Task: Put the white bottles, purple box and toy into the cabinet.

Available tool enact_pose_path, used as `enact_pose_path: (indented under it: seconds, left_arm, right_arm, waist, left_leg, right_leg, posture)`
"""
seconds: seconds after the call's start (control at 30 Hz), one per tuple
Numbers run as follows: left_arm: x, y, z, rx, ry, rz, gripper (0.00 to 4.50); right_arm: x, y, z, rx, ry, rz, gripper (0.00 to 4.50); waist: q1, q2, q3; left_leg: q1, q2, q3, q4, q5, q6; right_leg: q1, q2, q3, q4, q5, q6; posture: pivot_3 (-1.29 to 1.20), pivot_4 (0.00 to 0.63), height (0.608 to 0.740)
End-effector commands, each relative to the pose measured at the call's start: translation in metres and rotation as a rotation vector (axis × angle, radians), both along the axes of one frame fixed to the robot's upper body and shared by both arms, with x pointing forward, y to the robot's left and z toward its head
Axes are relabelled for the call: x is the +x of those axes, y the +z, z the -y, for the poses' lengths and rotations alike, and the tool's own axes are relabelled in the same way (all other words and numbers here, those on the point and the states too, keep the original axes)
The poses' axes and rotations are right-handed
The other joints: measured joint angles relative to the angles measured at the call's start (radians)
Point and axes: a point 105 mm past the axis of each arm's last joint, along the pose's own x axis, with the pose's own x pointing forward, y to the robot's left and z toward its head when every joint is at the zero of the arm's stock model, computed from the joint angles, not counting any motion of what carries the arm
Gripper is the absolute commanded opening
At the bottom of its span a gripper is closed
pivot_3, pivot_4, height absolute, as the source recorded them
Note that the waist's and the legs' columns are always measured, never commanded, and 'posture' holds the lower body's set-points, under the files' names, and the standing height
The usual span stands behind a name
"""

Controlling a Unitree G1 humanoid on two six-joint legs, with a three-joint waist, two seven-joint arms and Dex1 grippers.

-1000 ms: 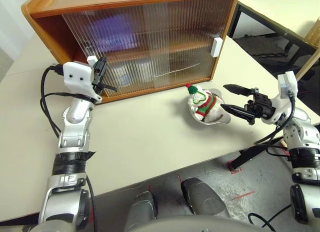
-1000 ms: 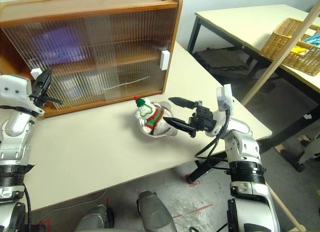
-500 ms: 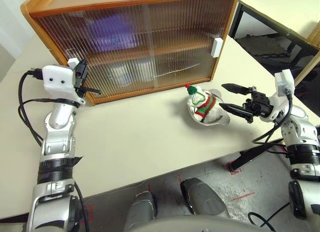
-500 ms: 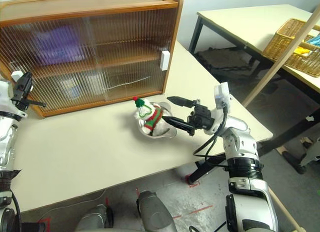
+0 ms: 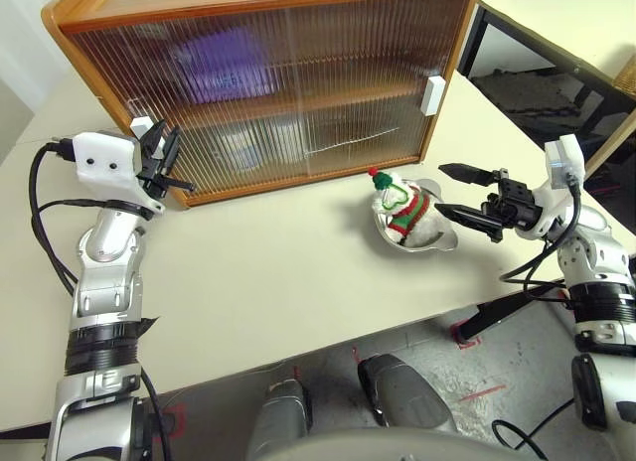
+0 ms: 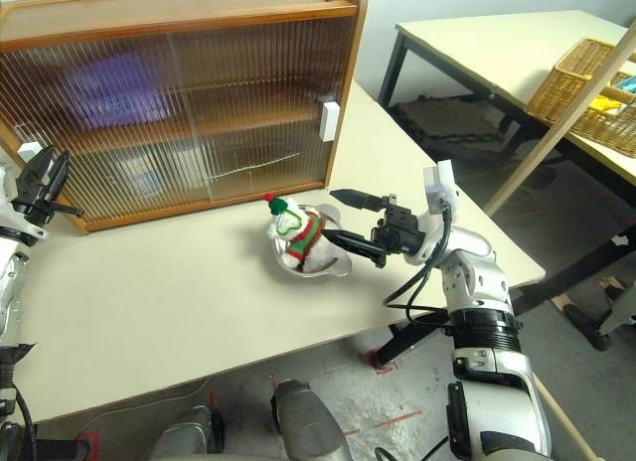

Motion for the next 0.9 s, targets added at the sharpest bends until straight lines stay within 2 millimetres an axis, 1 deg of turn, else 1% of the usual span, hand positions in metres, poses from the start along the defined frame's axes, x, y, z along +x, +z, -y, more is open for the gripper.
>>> enact_pose_path:
  seconds: [0.03, 0.1, 0.2, 0.23, 0.27, 0.33, 0.47, 0.53, 0.63, 0.7, 0.77, 0.83, 0.9]
  left_arm:
    - [-0.006, -0.003, 0.017, 0.012, -0.103, -0.010, 2.16]
    - [-0.010, -0.004, 0.025, -0.023, -0.167, -0.013, 2.89]
    - [-0.018, -0.004, 0.039, -0.066, -0.280, -0.019, 3.99]
    - [-0.023, -0.009, 0.048, -0.092, -0.367, -0.056, 4.36]
    - [-0.030, -0.016, 0.057, -0.119, -0.455, -0.098, 4.50]
    - [-0.041, -0.028, 0.064, -0.143, -0.550, -0.175, 4.50]
    - [-0.059, -0.044, 0.070, -0.175, -0.654, -0.273, 4.50]
    - [-0.066, -0.047, 0.070, -0.203, -0.680, -0.295, 4.50]
    - [-0.074, -0.057, 0.063, -0.204, -0.676, -0.343, 4.50]
    - [-0.076, -0.061, 0.058, -0.208, -0.662, -0.352, 4.50]
    - [-0.078, -0.061, 0.056, -0.248, -0.665, -0.339, 4.50]
    - [-0.079, -0.060, 0.056, -0.276, -0.679, -0.330, 4.50]
    - [-0.084, -0.058, 0.062, -0.272, -0.723, -0.307, 4.50]
  right_arm:
    - [-0.001, -0.002, 0.001, -0.013, 0.002, -0.008, 4.50]
    - [-0.001, -0.001, 0.001, -0.008, 0.000, -0.011, 4.50]
    - [-0.001, 0.000, 0.002, -0.003, 0.000, -0.014, 4.50]
    - [-0.001, 0.001, 0.003, 0.001, -0.004, -0.019, 4.32]
    - [0.001, 0.002, 0.007, 0.006, -0.025, -0.027, 4.12]
    - [0.009, 0.006, 0.014, 0.039, -0.089, -0.071, 3.57]
    - [0.017, 0.021, 0.019, 0.075, -0.146, -0.050, 2.01]
    - [0.022, 0.024, 0.022, 0.070, -0.183, -0.041, 1.21]
    - [0.033, 0.025, 0.028, 0.025, -0.266, -0.012, 0.05]
    - [0.039, 0.028, 0.032, 0.027, -0.308, -0.003, 0.05]
    - [0.046, 0.029, 0.034, 0.016, -0.347, -0.001, 0.05]
    - [0.050, 0.028, 0.034, -0.006, -0.375, 0.007, 0.05]
    - [0.055, 0.024, 0.036, -0.031, -0.416, 0.003, 0.05]
  waist:
    - [0.005, 0.000, 0.000]
    - [0.012, 0.000, 0.000]
    - [0.021, 0.000, 0.000]
    - [0.023, 0.000, 0.000]
    - [0.025, 0.000, 0.000]
    - [0.028, 0.000, 0.000]
    - [0.031, 0.000, 0.000]
    - [0.032, 0.000, 0.000]
    - [0.031, 0.000, 0.000]
    - [0.031, 0.000, 0.000]
    - [0.031, 0.001, 0.000]
    - [0.031, 0.001, 0.000]
    - [0.031, 0.001, -0.001]
  left_leg:
    - [0.000, 0.000, -0.001, 0.000, 0.000, 0.000]
    - [0.000, 0.002, -0.002, 0.000, 0.000, 0.000]
    - [-0.001, 0.005, -0.003, 0.000, 0.000, 0.000]
    - [-0.002, 0.005, -0.003, 0.000, 0.000, -0.001]
    - [-0.003, 0.006, -0.004, 0.000, -0.001, -0.001]
    - [-0.003, 0.006, -0.003, 0.000, -0.002, -0.004]
    - [-0.005, 0.009, -0.003, -0.001, -0.004, -0.006]
    - [-0.005, 0.010, -0.003, -0.002, -0.005, -0.006]
    - [-0.005, 0.012, -0.003, -0.003, -0.005, -0.006]
    - [-0.005, 0.012, -0.004, -0.003, -0.005, -0.006]
    - [-0.005, 0.012, -0.004, -0.003, -0.005, -0.006]
    - [-0.005, 0.012, -0.004, -0.003, -0.005, -0.006]
    - [-0.005, 0.013, -0.004, -0.003, -0.005, -0.006]
  right_leg:
    - [0.000, 0.000, 0.000, 0.000, 0.000, 0.000]
    - [0.000, 0.000, 0.000, 0.000, -0.002, 0.003]
    - [0.000, -0.001, 0.000, 0.000, -0.002, 0.002]
    - [0.000, -0.001, 0.000, 0.000, -0.002, 0.000]
    - [-0.001, -0.002, 0.000, 0.000, 0.000, -0.004]
    - [-0.001, -0.002, 0.000, 0.000, -0.001, -0.007]
    - [-0.004, -0.002, -0.001, 0.000, -0.003, -0.009]
    - [-0.005, -0.001, -0.003, 0.000, -0.004, -0.010]
    - [-0.005, 0.000, -0.004, 0.001, -0.005, -0.012]
    - [-0.006, 0.000, -0.004, 0.001, -0.005, -0.012]
    - [-0.006, 0.000, -0.004, 0.001, -0.005, -0.012]
    - [-0.006, 0.000, -0.004, 0.001, -0.005, -0.012]
    - [-0.006, -0.001, -0.004, 0.001, -0.005, -0.012]
  posture:
    - [-0.21, 0.092, 0.740]
    - [-0.21, 0.092, 0.740]
    - [-0.22, 0.097, 0.740]
    - [-0.22, 0.097, 0.740]
    - [-0.22, 0.097, 0.740]
    - [-0.22, 0.097, 0.740]
    - [-0.23, 0.094, 0.740]
    - [-0.23, 0.093, 0.740]
    - [-0.23, 0.094, 0.740]
    - [-0.23, 0.094, 0.740]
    - [-0.23, 0.094, 0.740]
    - [-0.23, 0.093, 0.740]
    - [-0.23, 0.091, 0.740]
